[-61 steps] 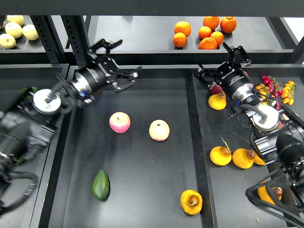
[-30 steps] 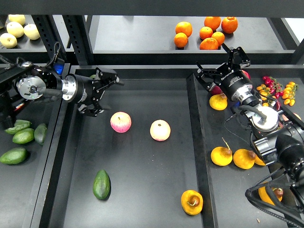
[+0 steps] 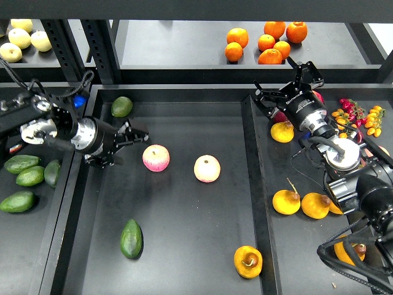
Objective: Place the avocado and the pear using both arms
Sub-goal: 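Move the left gripper down toward the dark green avocado, then close the left gripper around the dark green avocado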
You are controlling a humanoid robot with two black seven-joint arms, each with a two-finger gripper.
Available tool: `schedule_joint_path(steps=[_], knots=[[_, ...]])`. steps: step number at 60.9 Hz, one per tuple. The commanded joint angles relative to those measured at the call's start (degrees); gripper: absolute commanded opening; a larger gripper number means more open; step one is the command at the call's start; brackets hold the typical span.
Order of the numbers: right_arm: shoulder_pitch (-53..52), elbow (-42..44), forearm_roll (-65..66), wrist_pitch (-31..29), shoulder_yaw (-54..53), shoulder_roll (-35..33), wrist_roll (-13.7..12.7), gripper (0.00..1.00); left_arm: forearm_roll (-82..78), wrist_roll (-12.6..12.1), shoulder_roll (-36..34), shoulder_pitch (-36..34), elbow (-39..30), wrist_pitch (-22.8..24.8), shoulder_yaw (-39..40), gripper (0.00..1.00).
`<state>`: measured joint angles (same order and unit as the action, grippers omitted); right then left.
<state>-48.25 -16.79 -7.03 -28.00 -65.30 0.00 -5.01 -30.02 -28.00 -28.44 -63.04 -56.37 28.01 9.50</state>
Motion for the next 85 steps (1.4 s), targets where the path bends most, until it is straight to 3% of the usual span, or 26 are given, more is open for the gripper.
schedule_joint_path(steps=[1,36,85], knots=[[0.1,0.0,0.0,0.0,-0.1,0.0,0.0,0.99,-0.2,0.0,0.6,1.5,-0.3,0.0,-0.9,0.99],[1.5,-0.1,0.0,0.0,0.0,0.0,0.0,0.99,-10.7,0.0,4.1,10.7,-0.3,0.0,-3.7,0.99],[1.8,-0.1,0.0,0.0,0.0,0.0,0.0,0.99,-16.2,0.0,6.6,14.5,2.4,0.0,-3.3,0.99]])
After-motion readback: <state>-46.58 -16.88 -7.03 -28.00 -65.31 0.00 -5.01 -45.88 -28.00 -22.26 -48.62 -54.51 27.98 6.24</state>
